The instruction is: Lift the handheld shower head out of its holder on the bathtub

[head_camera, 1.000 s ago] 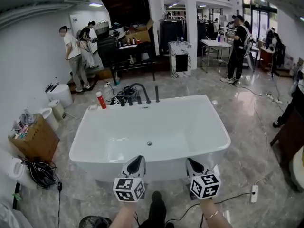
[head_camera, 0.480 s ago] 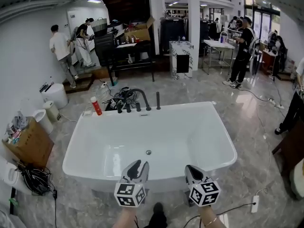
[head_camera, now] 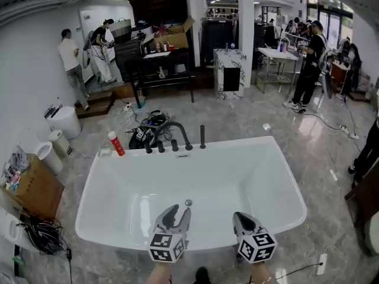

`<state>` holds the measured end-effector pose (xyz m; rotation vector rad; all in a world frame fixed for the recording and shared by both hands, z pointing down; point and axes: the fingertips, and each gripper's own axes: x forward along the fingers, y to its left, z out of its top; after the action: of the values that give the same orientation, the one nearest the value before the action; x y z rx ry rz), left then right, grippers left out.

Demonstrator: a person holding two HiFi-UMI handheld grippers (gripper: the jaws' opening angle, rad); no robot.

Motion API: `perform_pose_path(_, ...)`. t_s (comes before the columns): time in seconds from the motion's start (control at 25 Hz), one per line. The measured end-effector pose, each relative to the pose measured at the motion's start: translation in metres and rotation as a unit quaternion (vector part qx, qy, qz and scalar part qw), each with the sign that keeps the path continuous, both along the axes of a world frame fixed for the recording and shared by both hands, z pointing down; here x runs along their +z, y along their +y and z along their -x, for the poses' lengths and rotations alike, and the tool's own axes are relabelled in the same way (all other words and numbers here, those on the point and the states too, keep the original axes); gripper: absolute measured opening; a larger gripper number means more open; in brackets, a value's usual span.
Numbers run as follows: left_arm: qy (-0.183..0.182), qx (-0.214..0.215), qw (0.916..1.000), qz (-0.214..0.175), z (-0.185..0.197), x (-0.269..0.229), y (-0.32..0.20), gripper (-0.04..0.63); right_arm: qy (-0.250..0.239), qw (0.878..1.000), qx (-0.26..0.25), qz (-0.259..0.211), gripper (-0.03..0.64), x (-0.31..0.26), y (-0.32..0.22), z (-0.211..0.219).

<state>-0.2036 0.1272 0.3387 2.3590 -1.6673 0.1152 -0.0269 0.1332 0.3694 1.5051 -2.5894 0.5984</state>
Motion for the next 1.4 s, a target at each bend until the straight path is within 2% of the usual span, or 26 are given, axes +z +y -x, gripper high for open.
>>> perform_pose_path(0.24,-0.001,0.008,1.0000,0.005,0.007,0.011,-0.074,0.179,-0.002,1.000,0.009,0.014,0.008,0.017,-0.067,0.008)
perform_pose_path(0.68,-0.011,0.010,0.9999,0.003,-0.005,0.018,-0.163,0.192,-0.003,1.000,0.001,0.030,0.008,0.036,-0.139,0.001)
perform_pose_path(0.92,-0.015,-0.012,0.9996,0.022,-0.024,0.035,-0.267,0.195,-0.010,0.999,-0.024,0.036,0.008,0.045,-0.246,-0.015)
perform_pose_path(1.2,-0.025,-0.047,0.9975,0.046,-0.068,0.094,-0.412,0.201,-0.010,0.997,-0.060,0.048,0.008,0.089,-0.394,-0.064)
perform_pose_path(1.4,-0.034,-0.055,0.9966,0.051,-0.084,0.151,-0.525,0.201,-0.008,0.996,-0.072,0.054,0.008,0.146,-0.498,-0.078)
